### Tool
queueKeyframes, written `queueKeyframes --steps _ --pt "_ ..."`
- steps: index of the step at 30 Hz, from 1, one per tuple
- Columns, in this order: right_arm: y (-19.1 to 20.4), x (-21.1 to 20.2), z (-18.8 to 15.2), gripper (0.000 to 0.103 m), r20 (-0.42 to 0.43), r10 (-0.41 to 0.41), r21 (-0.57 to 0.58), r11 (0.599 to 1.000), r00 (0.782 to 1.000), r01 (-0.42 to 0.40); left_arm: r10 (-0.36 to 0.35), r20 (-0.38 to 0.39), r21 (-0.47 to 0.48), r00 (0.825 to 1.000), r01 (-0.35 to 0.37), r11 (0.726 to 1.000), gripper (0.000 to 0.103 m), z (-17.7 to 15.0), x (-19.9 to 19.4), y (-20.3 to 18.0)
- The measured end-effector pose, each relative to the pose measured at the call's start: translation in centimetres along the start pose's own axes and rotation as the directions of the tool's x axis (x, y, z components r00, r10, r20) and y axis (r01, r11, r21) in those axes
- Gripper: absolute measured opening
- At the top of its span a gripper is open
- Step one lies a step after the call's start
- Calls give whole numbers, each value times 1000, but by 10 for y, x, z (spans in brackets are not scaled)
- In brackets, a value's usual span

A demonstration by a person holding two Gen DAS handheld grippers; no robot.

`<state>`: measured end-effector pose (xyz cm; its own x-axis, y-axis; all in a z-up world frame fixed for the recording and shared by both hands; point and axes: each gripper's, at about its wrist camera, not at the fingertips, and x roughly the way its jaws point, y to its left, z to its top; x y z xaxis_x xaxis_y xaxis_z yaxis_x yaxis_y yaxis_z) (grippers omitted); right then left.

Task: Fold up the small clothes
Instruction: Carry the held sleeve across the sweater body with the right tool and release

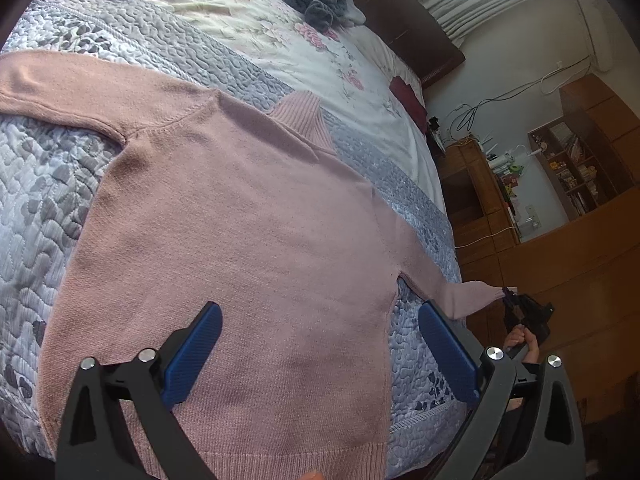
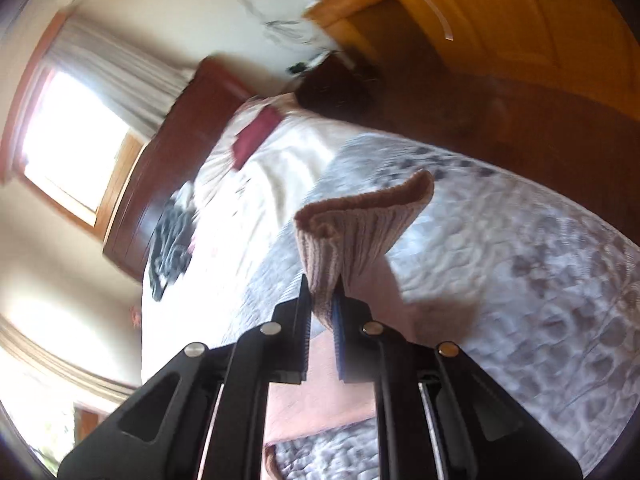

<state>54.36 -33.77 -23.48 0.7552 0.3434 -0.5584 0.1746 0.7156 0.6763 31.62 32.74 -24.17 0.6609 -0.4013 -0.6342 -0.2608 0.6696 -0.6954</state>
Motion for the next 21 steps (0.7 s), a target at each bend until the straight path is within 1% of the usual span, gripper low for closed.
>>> queueKeyframes --steps 2,4,7,9,12,14,16,19,21 --pt "36 5 -17 8 -13 23 -69 997 1000 -24 -24 26 -11 999 24 1000 99 3 0 1" --pt "70 13 -35 8 -35 57 -129 990 998 -62 -30 29 -13 999 30 999 99 6 2 1" --pt "118 28 -65 8 -65 82 -208 974 995 -93 -35 20 10 999 34 999 99 14 3 0" --pt "139 34 -90 8 -86 87 -258 960 992 -106 -20 -2 17 1000 20 1000 99 19 6 0" --pt "167 45 -127 8 -101 84 -328 938 991 -113 -33 -41 -29 999 32 999 99 27 14 9" --pt "184 57 -149 8 -117 63 -377 920 991 -103 -44 -36 -35 998 43 998 99 31 16 12" --pt "202 68 -177 8 -123 19 -442 894 992 -72 -44 -25 -22 999 44 999 99 36 19 12" --pt "221 96 -222 8 -120 -79 -564 826 990 -2 -51 -21 -16 998 50 999 99 44 26 12" --pt "227 118 -254 8 -140 -137 -624 781 981 20 -83 -34 -17 996 83 996 99 51 35 12"
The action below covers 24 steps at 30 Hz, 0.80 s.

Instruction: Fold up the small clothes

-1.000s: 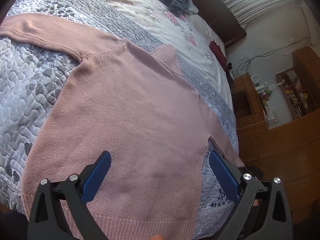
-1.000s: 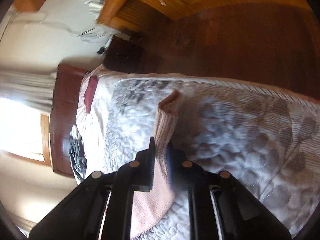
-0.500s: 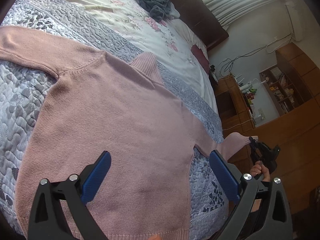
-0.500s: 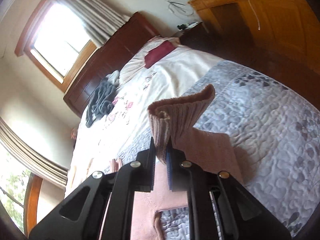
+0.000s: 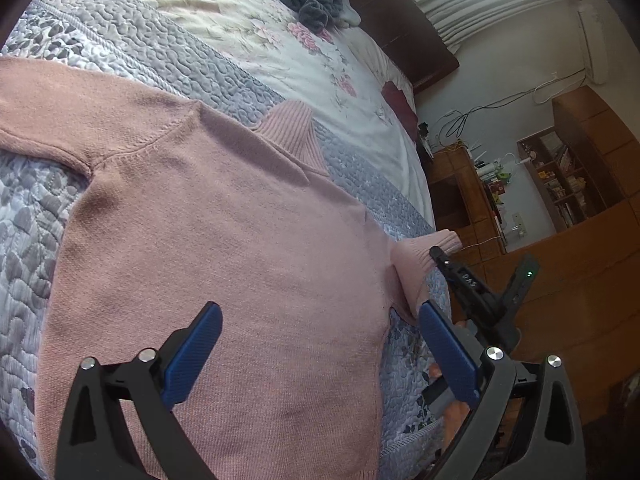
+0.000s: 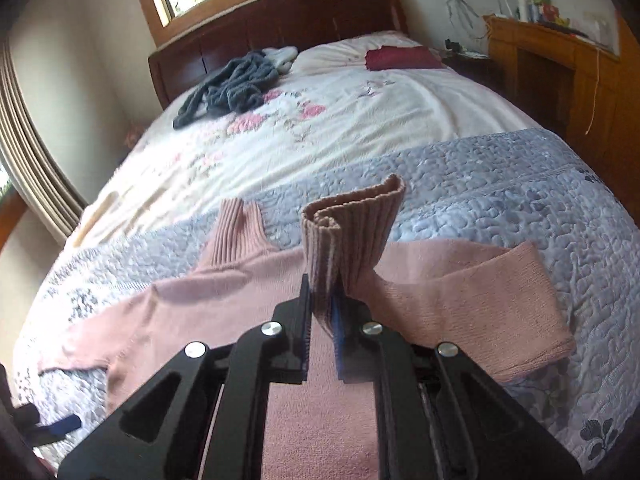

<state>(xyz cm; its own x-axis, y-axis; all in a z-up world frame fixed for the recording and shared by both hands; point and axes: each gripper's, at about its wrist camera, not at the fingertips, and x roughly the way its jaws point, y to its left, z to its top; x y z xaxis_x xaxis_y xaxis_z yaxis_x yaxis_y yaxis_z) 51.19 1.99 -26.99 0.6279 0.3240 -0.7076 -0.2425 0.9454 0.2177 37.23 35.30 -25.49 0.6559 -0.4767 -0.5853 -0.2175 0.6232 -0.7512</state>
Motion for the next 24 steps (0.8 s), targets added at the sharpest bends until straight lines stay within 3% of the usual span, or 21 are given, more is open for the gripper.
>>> queueKeyframes --steps 4,7,9,10,13,15,18,22,24 --pt "35 57 -35 8 -103 -84 -121 990 991 71 -79 -50 -39 996 77 996 99 16 27 3" --pt "48 83 -57 25 -210 -61 -134 990 976 33 -136 -98 -100 986 126 987 99 26 57 8" --pt "47 70 -63 52 -168 8 -81 996 986 -22 -171 -123 -134 978 154 979 99 32 78 12" --pt "41 60 -65 56 -136 36 -38 998 990 -41 -185 -133 -160 974 163 974 99 35 90 14" --pt "15 33 -73 58 -34 87 139 987 996 -82 -235 -170 -248 957 190 950 99 42 131 19" --pt "-5 14 -81 60 67 57 243 967 996 -72 -257 -204 -286 945 194 939 99 47 161 16" --pt "-19 1 -78 60 134 59 274 957 989 -94 -295 -262 -305 919 211 929 99 49 204 4" --pt "-34 -15 -76 61 195 57 321 940 979 -119 -210 -378 -279 902 105 954 99 48 253 -8" --pt "-37 -19 -74 61 209 58 319 940 976 -124 -180 -384 -255 905 84 963 97 48 262 -14"
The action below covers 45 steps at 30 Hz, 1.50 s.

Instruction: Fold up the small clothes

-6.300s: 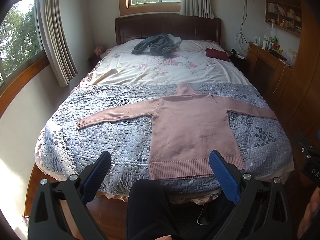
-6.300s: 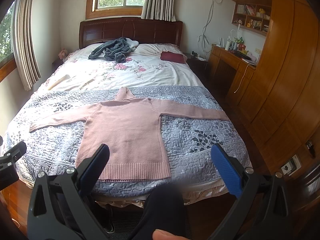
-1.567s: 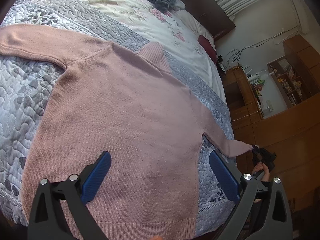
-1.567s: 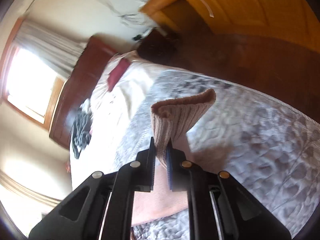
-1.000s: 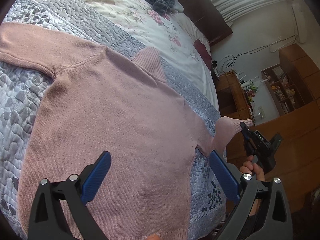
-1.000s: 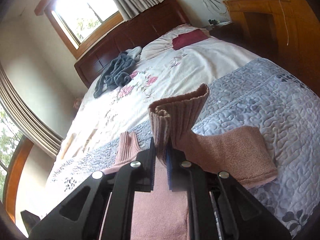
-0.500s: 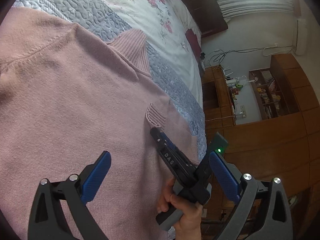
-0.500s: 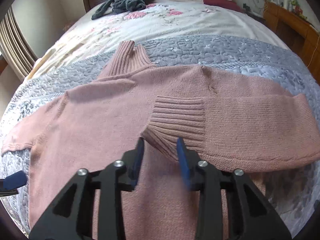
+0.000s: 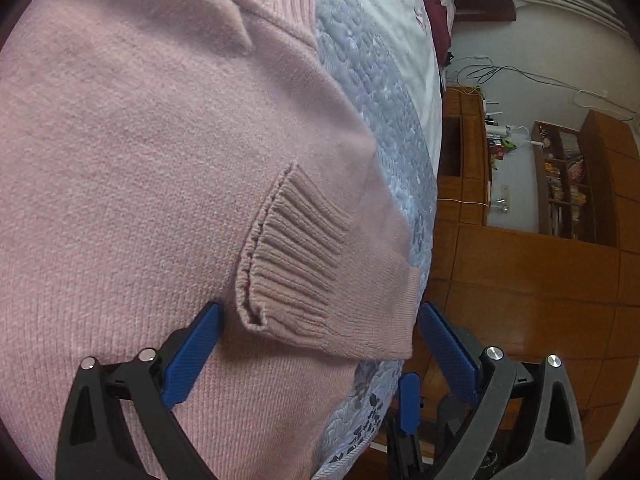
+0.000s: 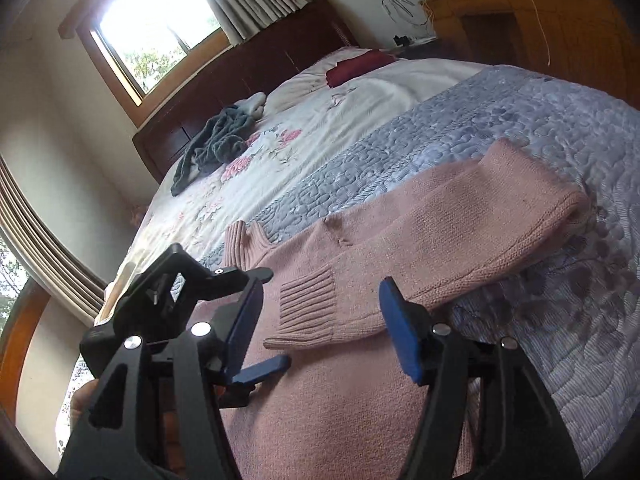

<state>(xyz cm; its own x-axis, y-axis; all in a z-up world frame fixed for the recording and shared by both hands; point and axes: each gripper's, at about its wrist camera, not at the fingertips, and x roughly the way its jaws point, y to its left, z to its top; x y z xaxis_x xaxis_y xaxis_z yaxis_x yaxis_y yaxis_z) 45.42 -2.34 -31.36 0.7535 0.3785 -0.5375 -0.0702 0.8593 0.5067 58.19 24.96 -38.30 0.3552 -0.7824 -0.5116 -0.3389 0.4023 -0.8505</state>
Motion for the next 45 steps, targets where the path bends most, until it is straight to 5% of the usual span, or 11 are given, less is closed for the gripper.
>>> queueKeyframes --steps 2,3,4,6,12,22,35,45 --pt "-3 -8 3 61 38 4 15 1000 999 -5 35 10 40 999 -35 999 95 1 1 -9" --pt "-4 -10 4 61 52 6 22 1000 999 -7 70 15 63 997 -71 996 72 1 1 -14" --pt "-5 -12 5 61 64 4 29 1000 998 -6 110 -2 83 994 -109 991 24 1 4 -18" --pt "-7 -15 7 61 72 8 36 999 997 -11 122 -44 67 992 -119 991 10 2 9 -15" --pt "-16 -16 10 61 83 10 68 998 997 -15 109 26 167 994 -112 980 9 0 -27 -51" --pt "-29 -13 9 61 69 17 143 989 997 -27 88 206 329 975 -153 932 9 18 -153 -109" --pt "-34 -7 5 61 46 20 199 980 999 -29 185 332 236 925 -271 933 8 44 -227 -40" --pt "-32 -3 1 61 36 9 191 981 999 -16 245 328 155 912 -308 939 8 60 -248 15"
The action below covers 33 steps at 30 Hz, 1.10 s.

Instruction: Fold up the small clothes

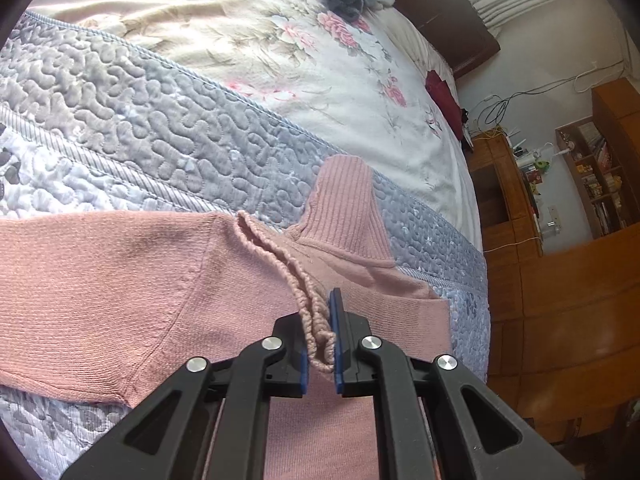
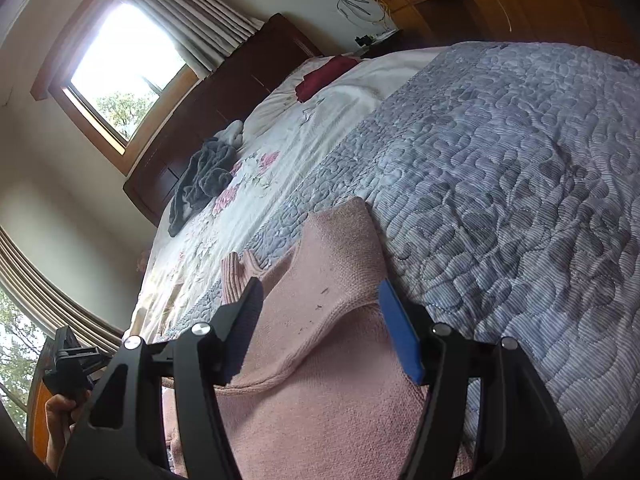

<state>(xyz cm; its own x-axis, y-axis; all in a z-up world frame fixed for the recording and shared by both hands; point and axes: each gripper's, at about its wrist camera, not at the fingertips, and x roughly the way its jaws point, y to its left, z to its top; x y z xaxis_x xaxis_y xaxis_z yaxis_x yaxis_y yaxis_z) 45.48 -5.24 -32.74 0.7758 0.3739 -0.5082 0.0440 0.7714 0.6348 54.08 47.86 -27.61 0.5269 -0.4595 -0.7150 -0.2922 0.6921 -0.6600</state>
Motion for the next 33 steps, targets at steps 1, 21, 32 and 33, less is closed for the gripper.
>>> queueKeyframes --steps 1,21,32,33 --pt "1 1 0 61 -3 0 -2 1000 1000 0 8 -2 -8 1000 -8 1000 8 0 1 7" --pt "8 11 -9 61 -37 -4 -39 999 999 3 367 -31 -103 930 -369 924 30 -18 16 81" --pt "12 15 -11 62 -57 8 -50 999 998 -11 204 -55 -118 977 -209 971 24 -28 58 86" --pt "13 16 -11 62 -59 8 -56 998 998 -11 165 -50 -144 985 -171 975 24 -29 49 91"
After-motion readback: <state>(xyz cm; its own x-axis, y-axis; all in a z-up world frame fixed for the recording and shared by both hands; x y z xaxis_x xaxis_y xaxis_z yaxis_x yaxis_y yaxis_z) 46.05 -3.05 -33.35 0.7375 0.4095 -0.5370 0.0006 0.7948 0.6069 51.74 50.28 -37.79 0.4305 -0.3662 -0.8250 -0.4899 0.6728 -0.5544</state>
